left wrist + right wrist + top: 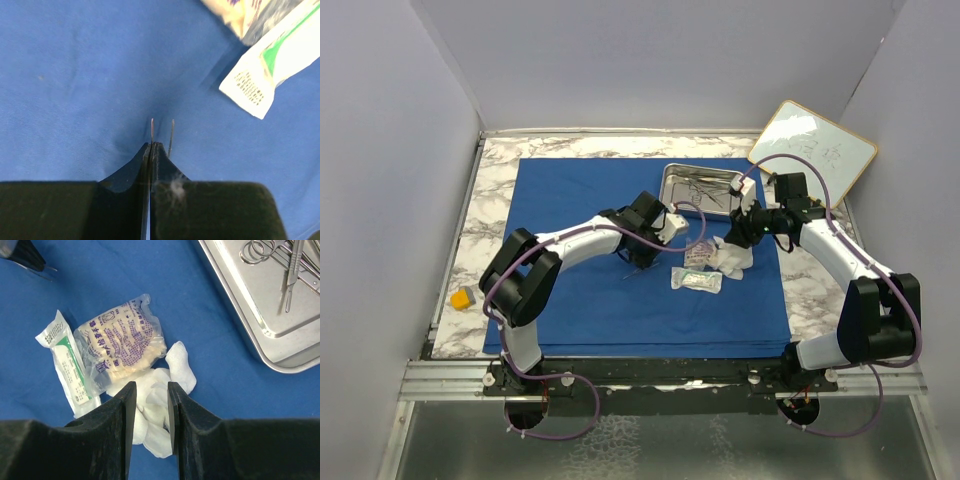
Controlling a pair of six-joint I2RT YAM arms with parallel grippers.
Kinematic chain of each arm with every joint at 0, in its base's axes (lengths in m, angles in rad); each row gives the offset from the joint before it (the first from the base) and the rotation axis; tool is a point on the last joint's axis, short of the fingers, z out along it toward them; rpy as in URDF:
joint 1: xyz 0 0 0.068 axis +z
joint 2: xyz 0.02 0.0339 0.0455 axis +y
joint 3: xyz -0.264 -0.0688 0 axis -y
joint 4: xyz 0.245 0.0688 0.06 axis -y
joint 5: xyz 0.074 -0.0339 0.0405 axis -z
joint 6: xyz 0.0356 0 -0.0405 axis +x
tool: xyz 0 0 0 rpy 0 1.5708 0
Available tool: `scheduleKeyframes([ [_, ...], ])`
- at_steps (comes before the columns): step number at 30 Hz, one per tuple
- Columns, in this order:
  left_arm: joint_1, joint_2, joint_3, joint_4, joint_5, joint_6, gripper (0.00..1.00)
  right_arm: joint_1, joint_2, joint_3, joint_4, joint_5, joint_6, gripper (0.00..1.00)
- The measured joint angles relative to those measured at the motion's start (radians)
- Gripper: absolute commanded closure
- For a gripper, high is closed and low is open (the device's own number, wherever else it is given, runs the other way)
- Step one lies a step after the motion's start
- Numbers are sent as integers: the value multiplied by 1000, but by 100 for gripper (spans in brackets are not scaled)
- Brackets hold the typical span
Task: Open and lay out the surgical kit
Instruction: Adjust the medical item in the surgical kit.
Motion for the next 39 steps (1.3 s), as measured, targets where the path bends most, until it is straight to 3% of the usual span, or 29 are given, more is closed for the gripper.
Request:
scheduleKeyframes([
  [15, 24, 23, 128, -40, -67, -362, 100, -34, -18, 0, 1, 16, 3, 69],
  [29, 35, 29, 123, -24, -164, -748, 100, -47, -27, 0, 1, 16, 3, 69],
  [39, 41, 62, 87, -10, -185, -917, 100, -47, -27, 0, 1, 16, 3, 69],
])
